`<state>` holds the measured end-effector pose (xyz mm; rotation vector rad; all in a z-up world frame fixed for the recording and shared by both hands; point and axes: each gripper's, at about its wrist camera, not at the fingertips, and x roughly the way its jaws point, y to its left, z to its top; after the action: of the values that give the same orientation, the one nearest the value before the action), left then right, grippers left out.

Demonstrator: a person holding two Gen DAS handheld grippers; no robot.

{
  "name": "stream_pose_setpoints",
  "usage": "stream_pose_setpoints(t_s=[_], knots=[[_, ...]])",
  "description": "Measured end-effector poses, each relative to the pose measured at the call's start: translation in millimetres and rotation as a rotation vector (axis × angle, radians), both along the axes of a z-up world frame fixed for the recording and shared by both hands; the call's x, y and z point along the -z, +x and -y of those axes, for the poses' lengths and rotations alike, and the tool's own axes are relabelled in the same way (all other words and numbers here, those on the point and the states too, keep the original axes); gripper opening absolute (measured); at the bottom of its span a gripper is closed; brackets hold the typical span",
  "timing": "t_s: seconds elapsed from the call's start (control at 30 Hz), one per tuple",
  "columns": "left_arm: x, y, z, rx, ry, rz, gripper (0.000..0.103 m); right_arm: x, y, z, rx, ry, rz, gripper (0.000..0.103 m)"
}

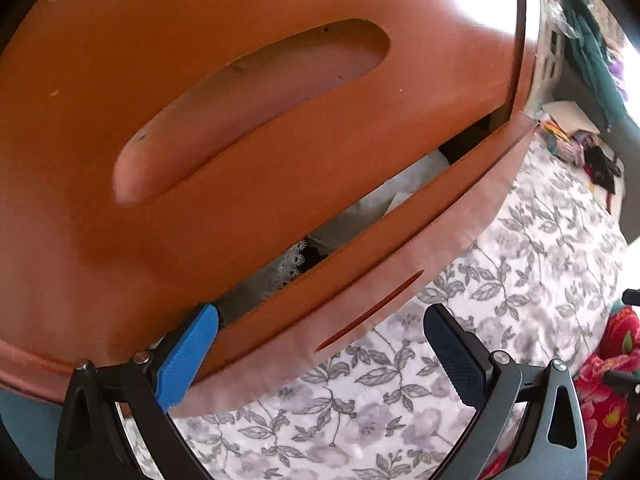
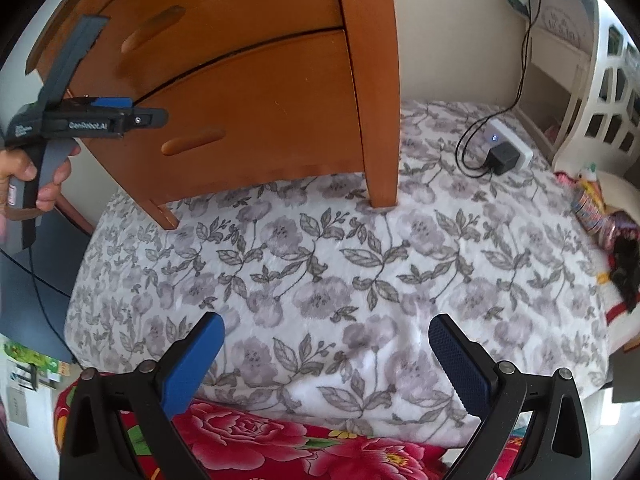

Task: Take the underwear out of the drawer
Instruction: 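Pull the lower drawer open by its front with the left hand, then move the right gripper into the drawer toward the white bra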

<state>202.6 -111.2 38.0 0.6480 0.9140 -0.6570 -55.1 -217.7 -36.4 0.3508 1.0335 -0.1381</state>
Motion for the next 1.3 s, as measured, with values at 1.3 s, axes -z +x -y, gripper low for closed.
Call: stream_pose_setpoints(t_s=[1.3], knots=[[-5.8, -96.7, -32.4, -0.021, -0.138, -0.056, 0.102, -9.2, -22.3, 9.5, 0.110, 0.027, 0.071, 0.103]])
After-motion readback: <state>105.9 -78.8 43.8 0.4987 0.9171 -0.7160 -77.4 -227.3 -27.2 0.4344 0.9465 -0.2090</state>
